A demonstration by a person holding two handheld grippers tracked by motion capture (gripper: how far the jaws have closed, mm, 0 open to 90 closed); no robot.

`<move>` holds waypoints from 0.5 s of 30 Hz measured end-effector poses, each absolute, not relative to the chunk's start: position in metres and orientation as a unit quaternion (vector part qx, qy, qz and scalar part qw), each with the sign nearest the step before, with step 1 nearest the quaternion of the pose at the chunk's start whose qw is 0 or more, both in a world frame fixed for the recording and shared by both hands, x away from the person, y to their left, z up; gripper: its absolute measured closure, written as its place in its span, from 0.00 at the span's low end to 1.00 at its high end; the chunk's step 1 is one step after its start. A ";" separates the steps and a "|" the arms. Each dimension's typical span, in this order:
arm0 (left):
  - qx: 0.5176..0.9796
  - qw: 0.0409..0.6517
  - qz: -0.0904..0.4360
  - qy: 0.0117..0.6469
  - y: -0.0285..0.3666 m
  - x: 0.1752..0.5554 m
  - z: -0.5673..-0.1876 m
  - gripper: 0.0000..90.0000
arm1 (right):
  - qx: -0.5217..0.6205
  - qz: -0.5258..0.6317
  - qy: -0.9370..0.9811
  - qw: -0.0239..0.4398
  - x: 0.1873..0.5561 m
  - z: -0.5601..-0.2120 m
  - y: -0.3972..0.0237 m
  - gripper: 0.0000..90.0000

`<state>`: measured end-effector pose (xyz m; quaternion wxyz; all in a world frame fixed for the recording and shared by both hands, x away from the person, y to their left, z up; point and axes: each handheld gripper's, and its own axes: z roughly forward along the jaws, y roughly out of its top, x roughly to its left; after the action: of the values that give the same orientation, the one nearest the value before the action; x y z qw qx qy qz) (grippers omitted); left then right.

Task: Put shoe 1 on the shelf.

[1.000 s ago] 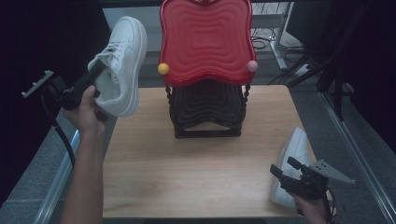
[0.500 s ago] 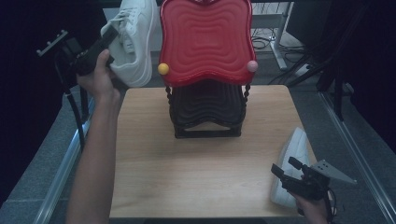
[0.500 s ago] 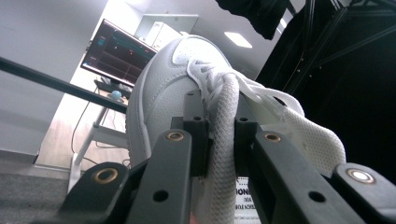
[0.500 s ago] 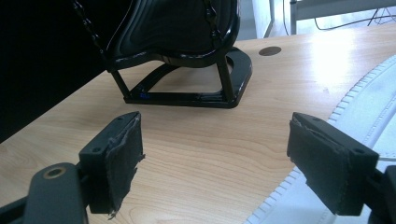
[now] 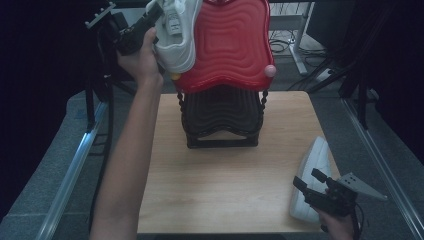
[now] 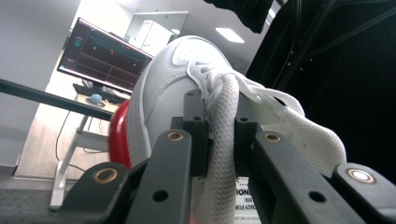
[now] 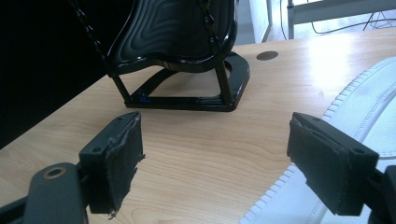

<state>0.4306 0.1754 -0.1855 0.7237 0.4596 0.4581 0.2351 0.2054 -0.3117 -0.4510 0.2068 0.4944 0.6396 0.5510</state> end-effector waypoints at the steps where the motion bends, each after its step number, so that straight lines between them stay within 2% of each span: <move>1: 0.462 0.721 0.237 0.458 0.172 0.432 -0.186 0.90 | 0.494 0.552 0.639 0.207 0.205 -0.451 -0.311 0.21; 15: 0.488 0.684 0.273 0.468 0.140 0.446 -0.191 0.90 | 0.491 0.550 0.643 0.205 0.204 -0.451 -0.308 0.21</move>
<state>0.4457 0.1405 -0.1905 0.6844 0.4877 0.4683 0.2726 0.2037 -0.3084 -0.4508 0.2048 0.4911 0.6433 0.5505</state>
